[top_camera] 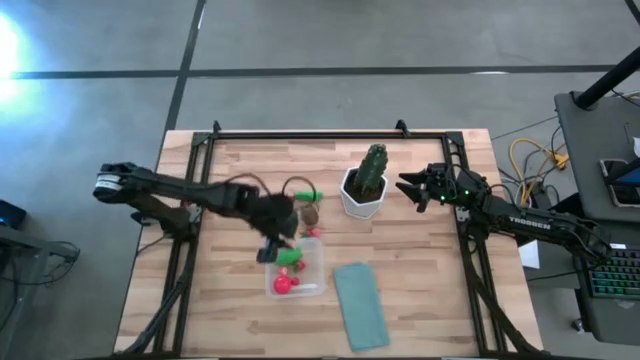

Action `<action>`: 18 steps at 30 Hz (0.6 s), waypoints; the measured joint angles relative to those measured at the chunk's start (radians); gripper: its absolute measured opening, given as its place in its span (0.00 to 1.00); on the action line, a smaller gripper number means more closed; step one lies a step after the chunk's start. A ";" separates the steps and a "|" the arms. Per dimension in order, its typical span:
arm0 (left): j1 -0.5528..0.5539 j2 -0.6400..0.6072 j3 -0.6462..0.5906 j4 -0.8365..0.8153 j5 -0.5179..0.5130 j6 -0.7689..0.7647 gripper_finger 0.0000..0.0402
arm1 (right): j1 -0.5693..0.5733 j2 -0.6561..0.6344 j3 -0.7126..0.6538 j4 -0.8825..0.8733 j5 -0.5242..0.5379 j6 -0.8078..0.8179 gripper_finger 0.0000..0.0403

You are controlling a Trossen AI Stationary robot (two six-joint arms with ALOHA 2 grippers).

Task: Pick and placing Produce into tupperware
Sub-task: Put the pink peach into the transparent bin, then put the red cherry into the transparent bin

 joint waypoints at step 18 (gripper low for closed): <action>-0.097 0.085 0.052 0.037 -0.117 -0.161 0.56 | 0.000 0.000 0.000 -0.005 0.000 0.000 0.58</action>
